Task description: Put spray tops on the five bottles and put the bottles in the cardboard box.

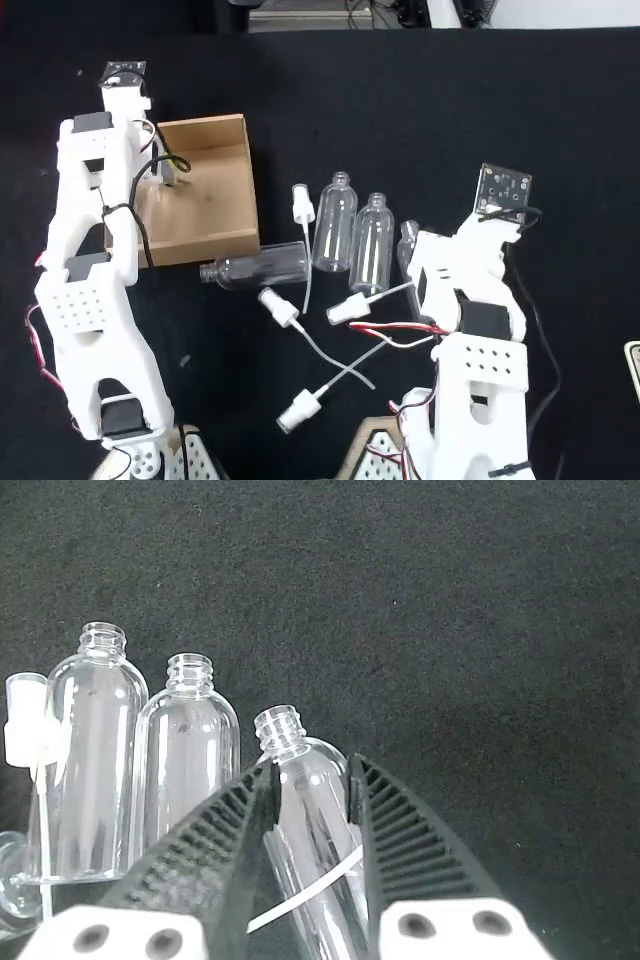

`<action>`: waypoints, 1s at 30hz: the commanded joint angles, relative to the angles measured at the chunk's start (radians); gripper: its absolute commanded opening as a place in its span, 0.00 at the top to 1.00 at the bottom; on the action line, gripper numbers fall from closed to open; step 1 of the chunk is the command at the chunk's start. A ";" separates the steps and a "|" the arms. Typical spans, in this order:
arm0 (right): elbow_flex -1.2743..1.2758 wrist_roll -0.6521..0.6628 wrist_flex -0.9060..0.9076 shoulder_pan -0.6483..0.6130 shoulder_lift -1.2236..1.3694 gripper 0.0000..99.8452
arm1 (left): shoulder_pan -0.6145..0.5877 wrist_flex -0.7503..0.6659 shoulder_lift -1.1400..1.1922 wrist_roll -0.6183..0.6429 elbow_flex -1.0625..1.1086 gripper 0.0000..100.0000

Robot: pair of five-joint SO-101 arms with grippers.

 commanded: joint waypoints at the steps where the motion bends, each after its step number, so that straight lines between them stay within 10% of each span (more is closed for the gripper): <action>1: -0.010 0.000 -0.028 0.017 -0.016 0.90 | 0.010 0.009 -0.014 -0.003 -0.064 0.94; 30: -0.012 0.000 -0.028 0.018 -0.016 0.90 | 0.010 0.288 -0.167 -0.003 -0.257 0.97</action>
